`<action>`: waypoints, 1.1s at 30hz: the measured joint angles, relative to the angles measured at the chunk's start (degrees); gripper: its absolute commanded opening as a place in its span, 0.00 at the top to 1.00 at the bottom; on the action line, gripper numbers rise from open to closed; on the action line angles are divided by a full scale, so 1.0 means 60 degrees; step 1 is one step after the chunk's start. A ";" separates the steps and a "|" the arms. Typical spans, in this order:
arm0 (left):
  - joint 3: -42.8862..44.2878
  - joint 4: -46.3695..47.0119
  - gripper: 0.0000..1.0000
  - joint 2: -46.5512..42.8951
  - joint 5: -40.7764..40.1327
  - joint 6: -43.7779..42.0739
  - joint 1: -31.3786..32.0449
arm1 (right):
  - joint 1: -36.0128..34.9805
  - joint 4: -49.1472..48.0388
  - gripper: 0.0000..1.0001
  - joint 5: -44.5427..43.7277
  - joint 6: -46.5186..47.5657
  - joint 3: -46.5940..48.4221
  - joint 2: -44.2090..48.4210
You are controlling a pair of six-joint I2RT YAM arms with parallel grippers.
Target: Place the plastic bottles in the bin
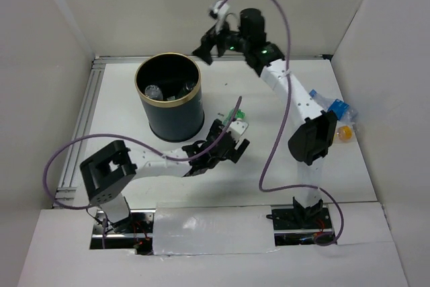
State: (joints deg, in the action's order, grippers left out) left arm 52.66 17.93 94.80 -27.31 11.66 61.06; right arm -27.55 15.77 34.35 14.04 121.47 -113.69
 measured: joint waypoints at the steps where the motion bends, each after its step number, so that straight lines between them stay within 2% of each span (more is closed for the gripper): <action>1: 0.0375 0.0011 0.00 0.0331 -0.0153 -0.0178 -0.0106 | 0.0510 0.0117 0.00 -0.0131 -0.0146 0.0000 0.0069; 5: 0.2455 -0.0386 0.00 0.2022 -0.0747 -0.0415 -0.0586 | 0.3064 0.0776 0.00 -0.0299 -0.0419 -0.0576 0.0707; 6: 0.3104 -0.0627 0.00 0.2521 -0.0849 -0.0379 -0.0707 | 0.3792 0.0918 0.00 -0.0302 -0.0444 -0.1162 0.1115; 9: 0.4437 -0.1311 0.10 0.3778 -0.0994 -0.0153 -0.1082 | 0.5767 0.1464 0.05 -0.0160 -0.0433 -0.3093 0.2437; 10: 0.4535 -0.1515 0.25 0.4014 -0.1020 -0.0087 -0.1206 | 0.6295 0.1701 0.06 -0.0018 -0.0401 -0.3694 0.2871; 12: 0.4484 -0.1956 0.43 0.4313 -0.1067 0.0047 -0.1388 | 0.7308 0.2182 0.11 0.0302 -0.0277 -0.4641 0.3643; 14: 0.4510 -0.1963 0.62 0.4346 -0.1228 0.0087 -0.1417 | 0.8204 0.2718 0.21 0.0707 -0.0015 -0.5195 0.4197; 15: 0.4513 -0.1985 0.66 0.4346 -0.1239 0.0098 -0.1410 | 0.8506 0.2900 0.25 0.0863 0.0131 -0.5340 0.4353; 16: 0.4513 -0.2004 0.70 0.4346 -0.1264 0.0066 -0.1395 | 0.8812 0.3115 0.36 0.1075 0.0350 -0.5497 0.4513; 18: 0.4564 -0.2127 0.81 0.4328 -0.1224 0.0084 -0.1384 | 0.9114 0.3585 0.39 0.1271 0.0838 -0.5654 0.4637; 22: 0.4677 -0.2823 0.84 0.4007 -0.0670 0.0069 -0.1384 | 0.9176 0.4590 0.34 0.1362 0.1723 -0.6000 0.4590; 26: 0.4878 -0.3694 0.83 0.2761 -0.0117 0.0044 -0.1413 | 0.9143 0.5818 0.27 0.1264 0.2353 -0.5982 0.3989; 29: 0.5759 -0.4087 0.81 0.1526 0.0080 0.0007 -0.1559 | 0.9089 0.6437 0.26 0.0656 0.2237 -0.5938 0.3089; 33: 0.7045 -0.3854 0.81 -0.0149 -0.0015 -0.0208 -0.2182 | 0.9089 0.7216 0.23 0.0073 0.1672 -0.5920 0.1603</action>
State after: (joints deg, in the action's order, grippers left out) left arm 94.94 -5.19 93.91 -27.40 10.41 47.97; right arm 26.98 59.07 34.79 24.08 85.95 -104.07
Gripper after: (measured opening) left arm 0.619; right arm 0.751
